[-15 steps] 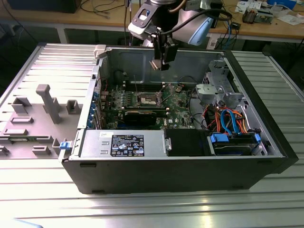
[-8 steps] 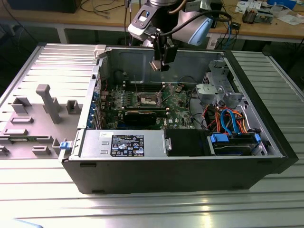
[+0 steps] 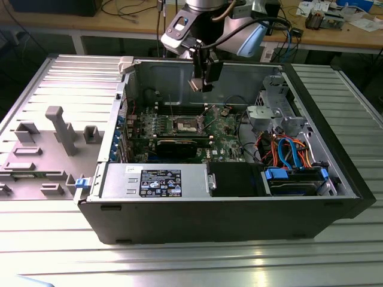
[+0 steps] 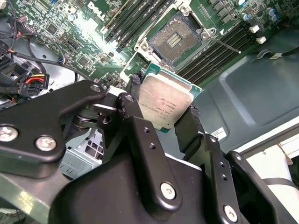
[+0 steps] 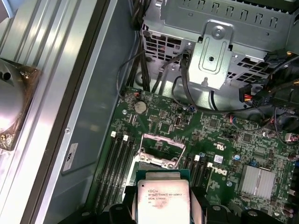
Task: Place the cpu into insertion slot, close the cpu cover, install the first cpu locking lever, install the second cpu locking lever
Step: 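Place the cpu into insertion slot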
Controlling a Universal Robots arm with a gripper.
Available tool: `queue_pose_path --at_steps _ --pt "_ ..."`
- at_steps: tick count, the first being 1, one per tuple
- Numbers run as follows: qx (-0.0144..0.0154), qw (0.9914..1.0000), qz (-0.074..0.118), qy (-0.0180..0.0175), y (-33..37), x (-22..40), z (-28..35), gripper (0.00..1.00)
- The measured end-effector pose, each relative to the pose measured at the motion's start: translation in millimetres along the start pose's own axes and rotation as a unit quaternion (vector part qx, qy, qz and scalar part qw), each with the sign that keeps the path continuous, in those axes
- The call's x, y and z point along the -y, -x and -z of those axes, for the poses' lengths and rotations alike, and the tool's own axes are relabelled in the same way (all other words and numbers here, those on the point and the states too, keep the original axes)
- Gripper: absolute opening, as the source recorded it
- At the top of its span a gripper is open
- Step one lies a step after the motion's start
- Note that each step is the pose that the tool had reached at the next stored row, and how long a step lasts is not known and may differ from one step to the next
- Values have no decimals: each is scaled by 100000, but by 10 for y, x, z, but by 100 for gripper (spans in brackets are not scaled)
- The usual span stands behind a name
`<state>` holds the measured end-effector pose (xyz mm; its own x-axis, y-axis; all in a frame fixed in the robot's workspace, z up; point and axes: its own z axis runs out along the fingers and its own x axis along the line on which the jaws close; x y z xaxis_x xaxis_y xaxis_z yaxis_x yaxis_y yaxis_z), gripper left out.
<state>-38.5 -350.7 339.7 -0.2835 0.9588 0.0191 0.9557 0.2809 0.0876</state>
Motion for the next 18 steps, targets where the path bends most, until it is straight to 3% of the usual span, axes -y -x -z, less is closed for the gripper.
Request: queue_pose_path --at_steps 18 --pt "0 100000 -40 4 1 4 -50 55"
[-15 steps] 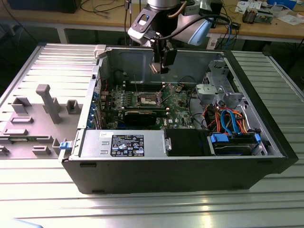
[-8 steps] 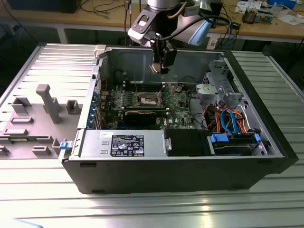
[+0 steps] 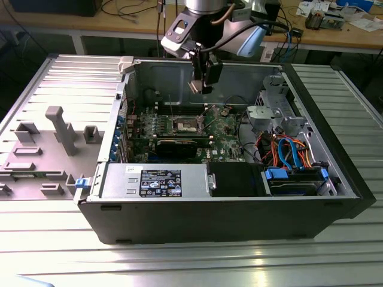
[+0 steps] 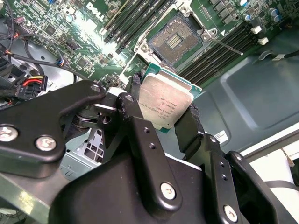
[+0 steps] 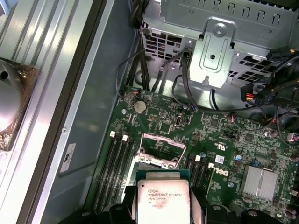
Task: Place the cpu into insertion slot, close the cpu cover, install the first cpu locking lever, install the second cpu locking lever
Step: 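Place the cpu into insertion slot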
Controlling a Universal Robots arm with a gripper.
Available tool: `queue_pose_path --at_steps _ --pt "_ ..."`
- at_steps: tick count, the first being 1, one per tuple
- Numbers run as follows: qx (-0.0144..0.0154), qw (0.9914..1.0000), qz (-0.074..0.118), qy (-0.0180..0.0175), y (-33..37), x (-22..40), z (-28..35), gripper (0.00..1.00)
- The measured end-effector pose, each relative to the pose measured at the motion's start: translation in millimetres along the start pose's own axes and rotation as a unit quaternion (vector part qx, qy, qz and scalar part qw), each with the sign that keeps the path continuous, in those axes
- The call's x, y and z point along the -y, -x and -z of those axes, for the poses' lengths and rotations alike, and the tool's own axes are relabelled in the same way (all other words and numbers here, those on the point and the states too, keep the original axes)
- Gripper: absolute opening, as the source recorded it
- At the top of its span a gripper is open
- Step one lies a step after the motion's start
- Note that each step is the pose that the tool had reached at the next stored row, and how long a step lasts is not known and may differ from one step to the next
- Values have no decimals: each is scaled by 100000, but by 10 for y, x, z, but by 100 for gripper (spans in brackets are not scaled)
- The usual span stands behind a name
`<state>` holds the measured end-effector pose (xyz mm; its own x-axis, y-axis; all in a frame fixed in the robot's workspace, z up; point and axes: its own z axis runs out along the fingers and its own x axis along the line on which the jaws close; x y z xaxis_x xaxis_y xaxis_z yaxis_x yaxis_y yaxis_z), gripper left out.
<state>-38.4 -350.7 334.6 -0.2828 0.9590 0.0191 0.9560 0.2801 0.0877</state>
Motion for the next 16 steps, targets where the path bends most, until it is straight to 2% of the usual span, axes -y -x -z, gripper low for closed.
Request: queue_pose_path --at_steps 16 --pt "11 100000 4 -6 1 5 -56 55"
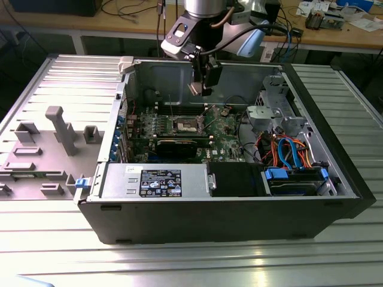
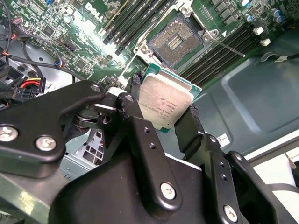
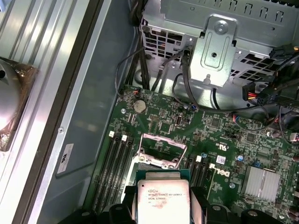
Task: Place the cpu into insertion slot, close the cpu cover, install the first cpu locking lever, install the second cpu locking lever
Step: 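Place the cpu into insertion slot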
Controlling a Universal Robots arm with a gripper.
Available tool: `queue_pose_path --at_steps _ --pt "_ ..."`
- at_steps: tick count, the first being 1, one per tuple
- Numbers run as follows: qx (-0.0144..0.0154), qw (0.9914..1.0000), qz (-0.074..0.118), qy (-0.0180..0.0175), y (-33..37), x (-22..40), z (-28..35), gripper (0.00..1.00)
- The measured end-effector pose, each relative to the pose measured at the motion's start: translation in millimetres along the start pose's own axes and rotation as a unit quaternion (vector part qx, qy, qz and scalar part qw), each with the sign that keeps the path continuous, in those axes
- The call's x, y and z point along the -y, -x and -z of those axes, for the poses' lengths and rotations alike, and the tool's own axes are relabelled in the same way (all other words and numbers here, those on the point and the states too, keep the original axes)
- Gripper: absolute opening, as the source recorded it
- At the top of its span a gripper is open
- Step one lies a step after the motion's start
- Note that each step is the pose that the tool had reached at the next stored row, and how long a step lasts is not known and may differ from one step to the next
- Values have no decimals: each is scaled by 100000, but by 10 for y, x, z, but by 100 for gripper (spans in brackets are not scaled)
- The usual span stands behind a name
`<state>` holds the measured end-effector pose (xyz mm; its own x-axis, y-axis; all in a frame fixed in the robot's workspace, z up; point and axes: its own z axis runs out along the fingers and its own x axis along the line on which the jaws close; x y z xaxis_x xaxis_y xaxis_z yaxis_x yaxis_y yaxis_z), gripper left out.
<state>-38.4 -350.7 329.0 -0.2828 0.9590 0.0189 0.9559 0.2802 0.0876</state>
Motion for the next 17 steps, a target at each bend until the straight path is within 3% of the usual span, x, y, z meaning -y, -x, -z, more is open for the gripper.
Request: queue_pose_path --at_steps 17 --pt "0 100000 -24 9 -4 12 -23 55"
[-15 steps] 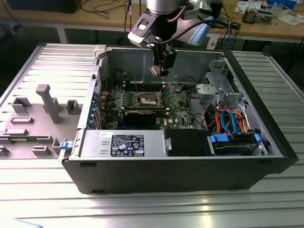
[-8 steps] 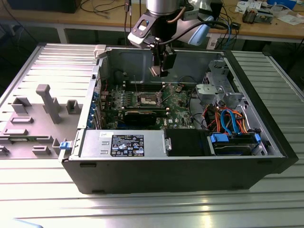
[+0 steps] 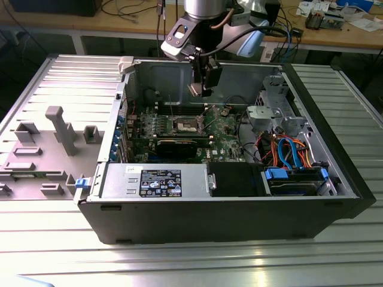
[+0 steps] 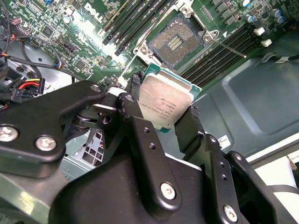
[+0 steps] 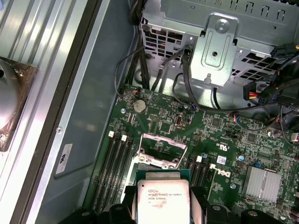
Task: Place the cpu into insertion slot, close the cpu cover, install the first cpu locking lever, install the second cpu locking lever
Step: 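Place the cpu into insertion slot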
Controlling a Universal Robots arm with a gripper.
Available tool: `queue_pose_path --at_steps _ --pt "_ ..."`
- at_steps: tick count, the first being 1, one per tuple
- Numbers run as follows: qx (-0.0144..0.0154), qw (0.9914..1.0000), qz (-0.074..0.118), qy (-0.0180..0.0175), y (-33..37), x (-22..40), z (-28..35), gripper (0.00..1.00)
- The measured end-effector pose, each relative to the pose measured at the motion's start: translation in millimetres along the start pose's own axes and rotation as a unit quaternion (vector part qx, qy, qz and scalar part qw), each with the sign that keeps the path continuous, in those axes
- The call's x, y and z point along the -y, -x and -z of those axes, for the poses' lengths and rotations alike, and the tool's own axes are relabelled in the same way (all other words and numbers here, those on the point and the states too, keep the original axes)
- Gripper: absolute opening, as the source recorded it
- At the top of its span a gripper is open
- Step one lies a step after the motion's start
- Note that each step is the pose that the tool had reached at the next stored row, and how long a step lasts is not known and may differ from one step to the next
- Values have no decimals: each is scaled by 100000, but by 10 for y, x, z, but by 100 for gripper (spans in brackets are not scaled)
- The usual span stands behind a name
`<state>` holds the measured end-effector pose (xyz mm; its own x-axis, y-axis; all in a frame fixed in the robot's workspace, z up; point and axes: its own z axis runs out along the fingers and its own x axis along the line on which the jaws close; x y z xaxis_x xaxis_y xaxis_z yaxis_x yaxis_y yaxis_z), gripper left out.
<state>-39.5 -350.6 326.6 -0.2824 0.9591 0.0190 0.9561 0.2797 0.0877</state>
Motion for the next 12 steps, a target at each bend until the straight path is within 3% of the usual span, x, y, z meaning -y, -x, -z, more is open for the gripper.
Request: queue_pose_path --at_steps 3,5,8,12 --pt "65 99997 -737 7 -1 5 -26 55" --pt "245 99961 -2776 46 0 10 -79 55" --pt "380 99909 -4240 63 -4 21 -112 55" --pt "310 99906 -4314 -37 -26 93 -113 55"
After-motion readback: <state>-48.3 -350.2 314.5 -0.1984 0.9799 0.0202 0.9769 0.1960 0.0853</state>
